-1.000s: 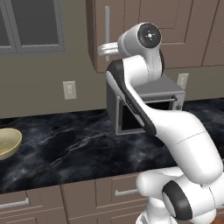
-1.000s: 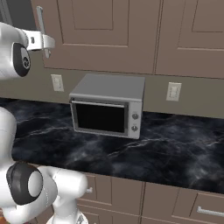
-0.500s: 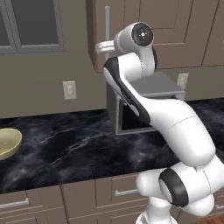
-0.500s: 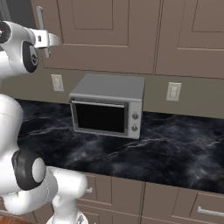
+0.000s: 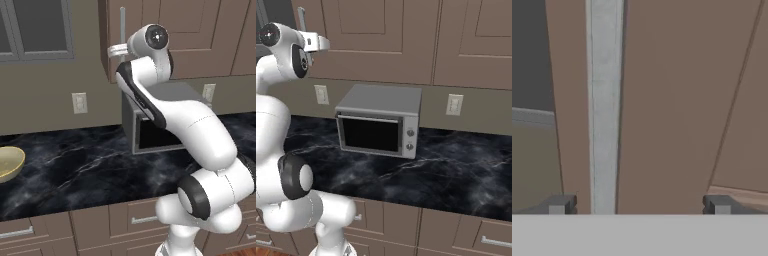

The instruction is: Open the cabinet and move the ladle to the pot. Then close the cabinet.

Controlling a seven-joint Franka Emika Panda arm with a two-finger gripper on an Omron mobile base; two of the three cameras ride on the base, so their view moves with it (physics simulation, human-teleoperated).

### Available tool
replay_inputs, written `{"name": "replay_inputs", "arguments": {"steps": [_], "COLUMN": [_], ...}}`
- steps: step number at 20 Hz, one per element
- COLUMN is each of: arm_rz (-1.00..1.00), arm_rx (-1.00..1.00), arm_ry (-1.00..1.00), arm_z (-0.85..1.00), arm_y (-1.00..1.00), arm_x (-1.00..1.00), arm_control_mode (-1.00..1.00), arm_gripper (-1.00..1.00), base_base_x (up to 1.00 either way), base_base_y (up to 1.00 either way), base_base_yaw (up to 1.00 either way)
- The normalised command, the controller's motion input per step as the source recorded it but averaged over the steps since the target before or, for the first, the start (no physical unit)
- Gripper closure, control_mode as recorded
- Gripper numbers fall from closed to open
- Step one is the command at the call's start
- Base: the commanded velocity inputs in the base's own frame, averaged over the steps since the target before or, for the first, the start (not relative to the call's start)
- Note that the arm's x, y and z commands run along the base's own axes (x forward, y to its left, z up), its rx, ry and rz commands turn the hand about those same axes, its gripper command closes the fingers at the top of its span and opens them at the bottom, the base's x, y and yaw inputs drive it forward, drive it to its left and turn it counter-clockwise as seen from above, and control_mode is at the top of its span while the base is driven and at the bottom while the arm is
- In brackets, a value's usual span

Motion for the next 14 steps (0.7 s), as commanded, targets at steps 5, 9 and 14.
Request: {"name": "replay_inputs", "arguments": {"steps": [5,9,14], "arm_rz": [0.0,0.0,0.0], "arm_rx": [0.0,0.0,0.0], "arm_ry": [0.0,0.0,0.0], "arm_z": [0.0,0.0,0.0], "arm_y": [0.05,0.08,0.14], "arm_x": [0.44,0.45,0.48], "arm_control_mode": [-1.0,-1.0,-1.0], "arm_gripper": [-1.0,-1.0,-1.0], "base_base_x": [0.0,0.0,0.0], "base_base_y": [0.0,0.0,0.0], "base_base_yaw": [0.0,0.0,0.0]}}
